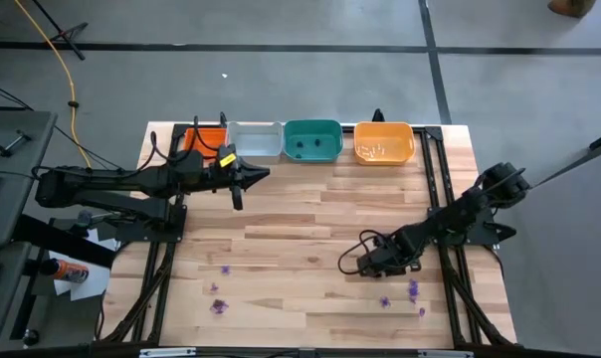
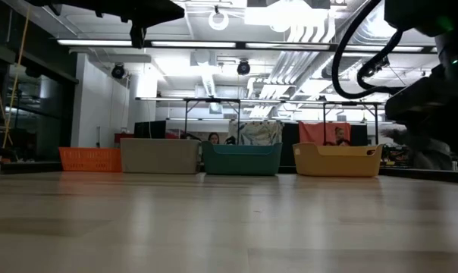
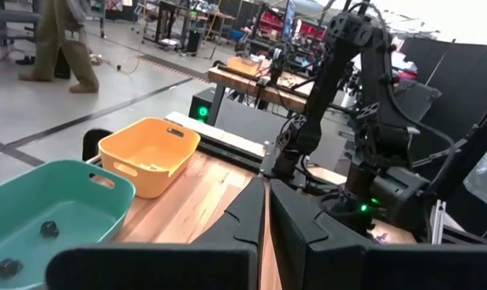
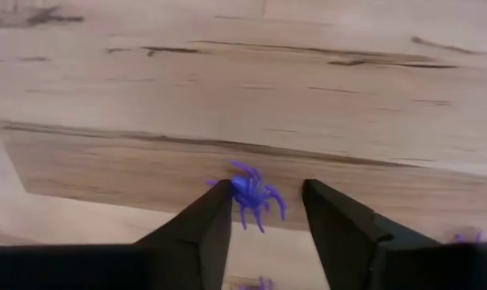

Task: Sort Halloween decoration
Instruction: Put the violet spider into the orange bin

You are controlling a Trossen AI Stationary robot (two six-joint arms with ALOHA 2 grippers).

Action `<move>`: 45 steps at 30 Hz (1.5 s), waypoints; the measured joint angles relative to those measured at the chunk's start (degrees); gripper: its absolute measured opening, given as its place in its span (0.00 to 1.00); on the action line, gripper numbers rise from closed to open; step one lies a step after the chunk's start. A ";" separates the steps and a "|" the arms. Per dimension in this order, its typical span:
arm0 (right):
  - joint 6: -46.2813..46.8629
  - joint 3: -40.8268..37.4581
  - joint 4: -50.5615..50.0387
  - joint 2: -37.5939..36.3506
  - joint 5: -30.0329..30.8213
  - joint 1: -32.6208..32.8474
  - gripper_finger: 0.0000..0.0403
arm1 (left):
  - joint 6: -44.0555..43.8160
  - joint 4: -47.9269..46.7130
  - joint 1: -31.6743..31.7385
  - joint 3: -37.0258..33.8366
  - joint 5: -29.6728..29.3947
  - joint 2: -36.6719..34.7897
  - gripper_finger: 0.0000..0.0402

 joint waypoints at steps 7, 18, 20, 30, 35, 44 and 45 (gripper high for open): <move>-3.83 -0.11 -1.34 0.05 1.23 0.07 0.10 | 0.00 -0.97 0.00 0.00 0.00 0.00 0.02; -18.55 -0.46 -3.44 -16.58 12.68 -0.85 0.01 | -0.04 -0.88 0.00 0.00 0.00 0.00 0.02; -23.15 -0.44 -2.80 -21.58 18.91 -2.28 0.01 | -0.04 -0.83 0.00 0.00 0.00 0.00 0.02; -69.29 -0.42 24.09 -37.16 36.44 -23.67 0.00 | -1.53 2.36 0.00 0.00 0.00 0.00 0.02; -86.15 -0.31 45.07 -35.65 25.02 -34.05 0.00 | -0.74 7.19 0.00 0.00 0.00 0.00 0.02; -86.23 -0.31 49.55 -31.53 13.75 -39.86 0.00 | 2.99 7.71 -0.04 0.00 0.00 -0.02 0.02; -86.22 -0.31 49.66 -31.21 13.64 -39.86 0.00 | 3.02 7.73 -0.04 0.00 0.00 -0.02 0.02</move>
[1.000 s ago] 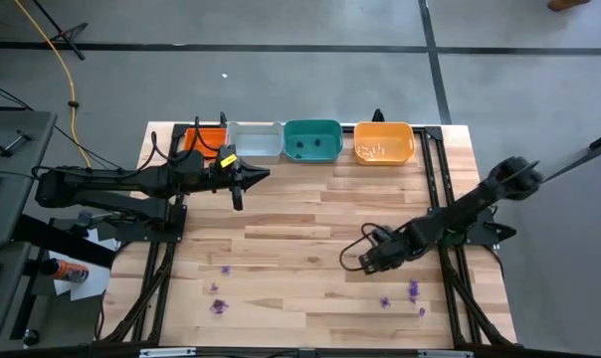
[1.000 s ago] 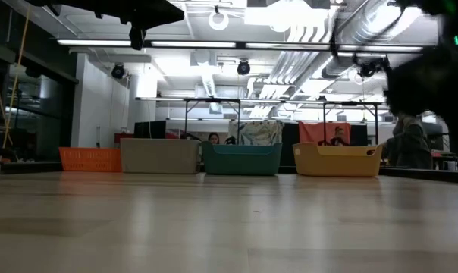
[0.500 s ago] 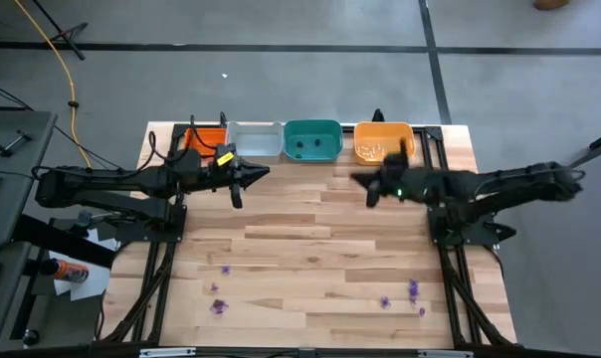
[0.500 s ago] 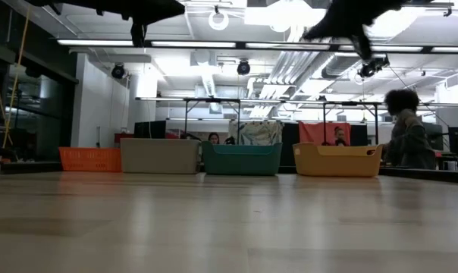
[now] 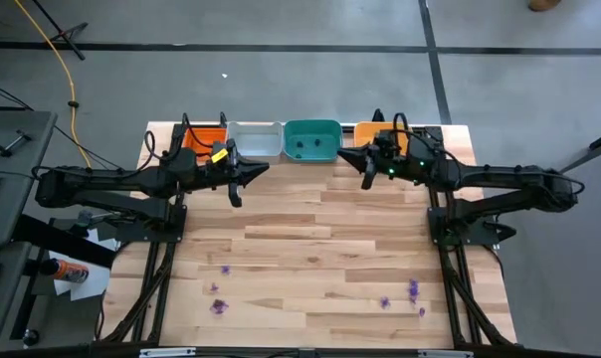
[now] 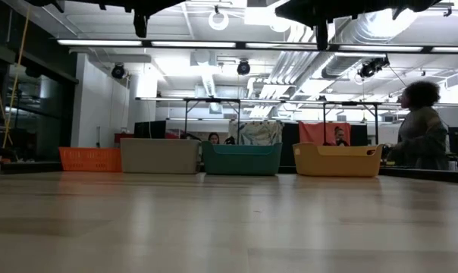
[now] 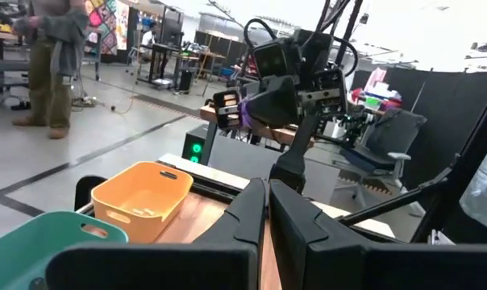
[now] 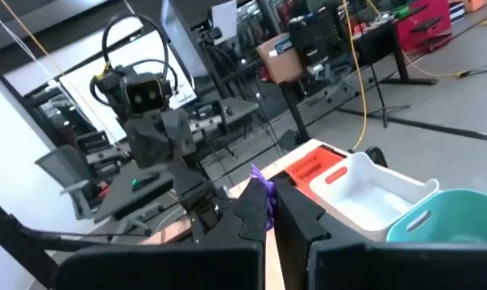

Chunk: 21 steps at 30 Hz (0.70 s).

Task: Sort Halloween decoration
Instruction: Put the violet spider into the orange bin

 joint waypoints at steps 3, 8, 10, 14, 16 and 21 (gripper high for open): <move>-0.01 0.00 3.23 1.95 -0.33 0.06 0.00 | -0.02 1.46 0.00 0.00 -2.49 0.43 0.03; -0.20 1.99 10.25 7.94 -0.77 0.07 0.00 | 0.02 3.34 0.04 0.17 -6.95 4.24 0.08; -0.99 4.55 10.21 10.67 -1.50 0.07 0.00 | 0.04 3.41 0.04 1.21 -6.70 6.08 0.12; -3.24 10.32 10.21 16.06 -6.02 0.11 0.00 | 0.01 3.33 0.04 3.81 -5.06 9.27 0.23; -4.02 13.13 9.60 18.16 -7.60 0.11 0.00 | 0.03 3.48 0.04 5.05 -3.69 10.15 0.29; -5.27 19.69 6.07 22.58 -10.19 0.11 0.00 | 0.05 3.58 0.06 6.89 -2.93 11.10 0.40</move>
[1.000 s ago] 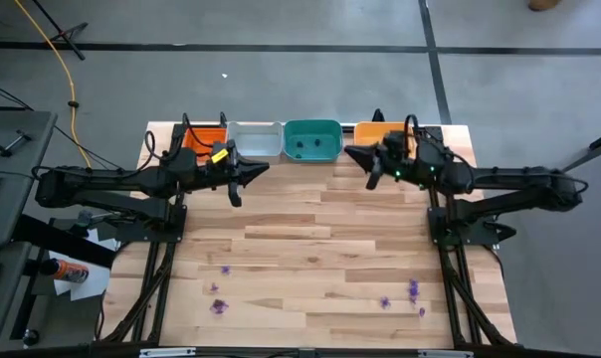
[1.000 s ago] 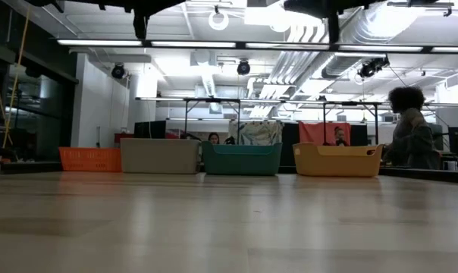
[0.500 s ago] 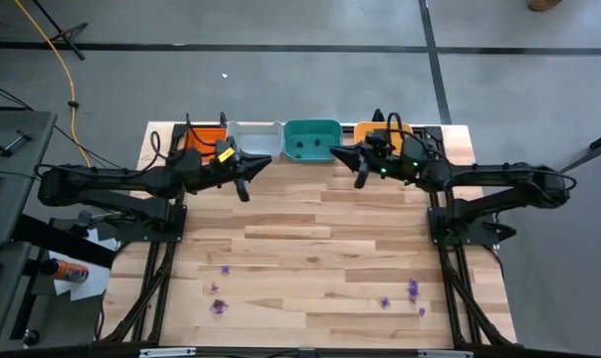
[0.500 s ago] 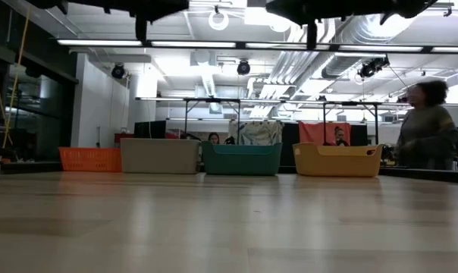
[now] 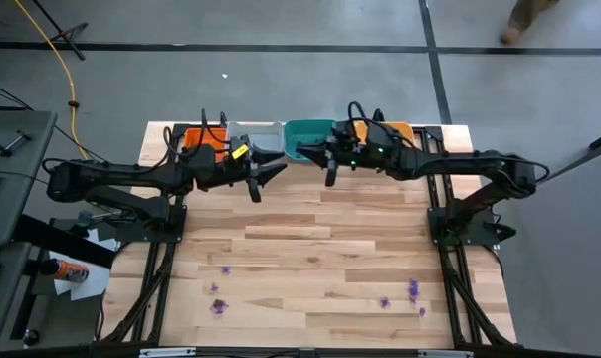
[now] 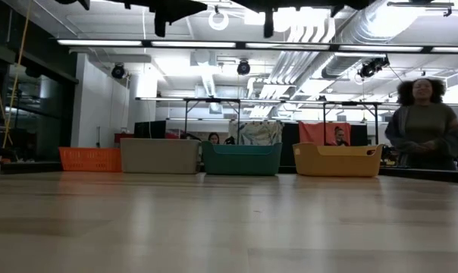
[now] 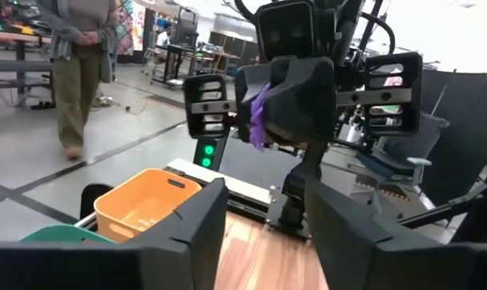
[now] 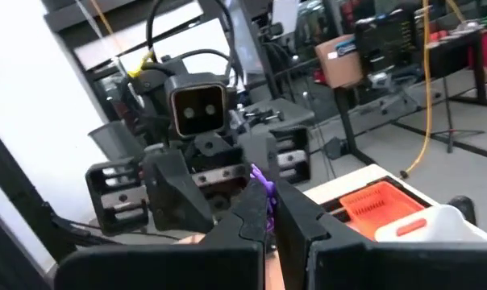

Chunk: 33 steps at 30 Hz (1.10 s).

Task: Sort Halloween decoration
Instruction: Put the violet spider into the orange bin

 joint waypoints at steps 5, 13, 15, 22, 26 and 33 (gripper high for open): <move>-0.94 4.47 -2.59 2.98 -1.51 0.22 0.00 | 0.03 0.26 0.46 0.23 0.00 -0.02 0.44; -0.95 5.81 -3.21 4.65 -1.19 0.76 0.00 | 0.05 0.87 0.79 0.23 0.02 -0.02 0.43; -0.95 5.81 -3.01 4.66 -1.12 1.12 0.00 | 0.05 1.02 1.10 0.23 0.02 -0.02 0.43; -0.85 5.81 -2.72 4.66 -1.12 1.42 0.00 | 0.01 3.25 2.46 0.23 3.75 -0.02 0.43; -0.77 5.81 -2.48 4.65 -1.12 1.40 0.00 | -0.07 3.34 3.07 0.26 6.47 0.00 0.43; -0.74 5.81 -1.44 4.64 -1.12 1.42 0.00 | -0.14 3.98 3.04 0.28 6.80 1.88 0.43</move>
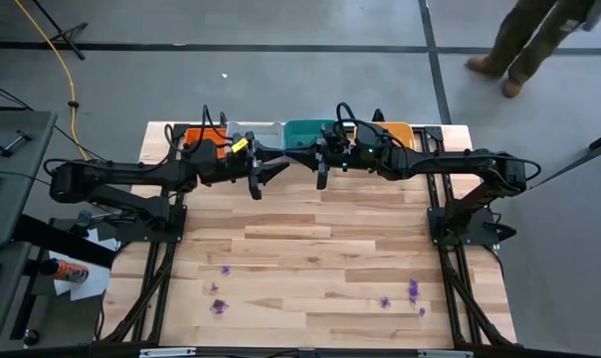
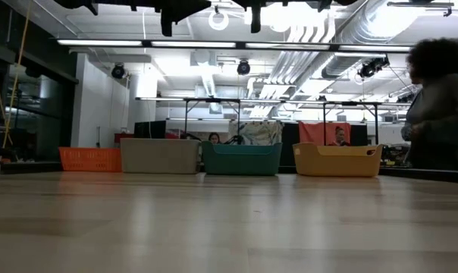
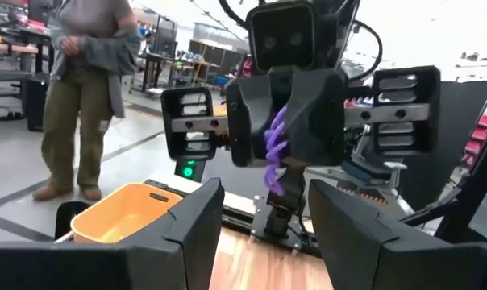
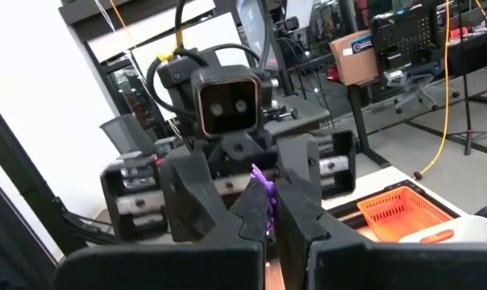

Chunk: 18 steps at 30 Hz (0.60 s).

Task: Sort Halloween decoration
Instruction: Put the violet spider into the orange bin

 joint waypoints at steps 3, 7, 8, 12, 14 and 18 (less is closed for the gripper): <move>0.00 0.00 -0.02 0.00 -0.26 0.00 0.00 | 0.00 1.59 0.00 -0.02 0.00 1.09 0.43; 0.00 0.00 -0.02 0.00 -1.42 0.00 0.00 | -0.46 4.46 0.01 -0.02 0.00 2.06 0.39; 0.00 0.00 -0.02 0.00 -1.42 0.00 0.00 | -0.47 4.57 0.02 -0.02 0.00 2.23 0.38; -0.05 0.00 -0.02 -0.02 -1.44 -0.02 0.00 | -0.48 4.48 0.02 -0.02 0.04 2.54 0.30; -0.07 0.00 -0.15 -0.02 -1.44 -0.02 0.00 | -0.44 4.50 0.01 -0.02 0.04 2.54 0.25; -0.15 0.00 -0.46 -0.02 -1.44 -0.02 0.00 | 1.03 4.56 0.00 -0.02 0.15 2.51 0.15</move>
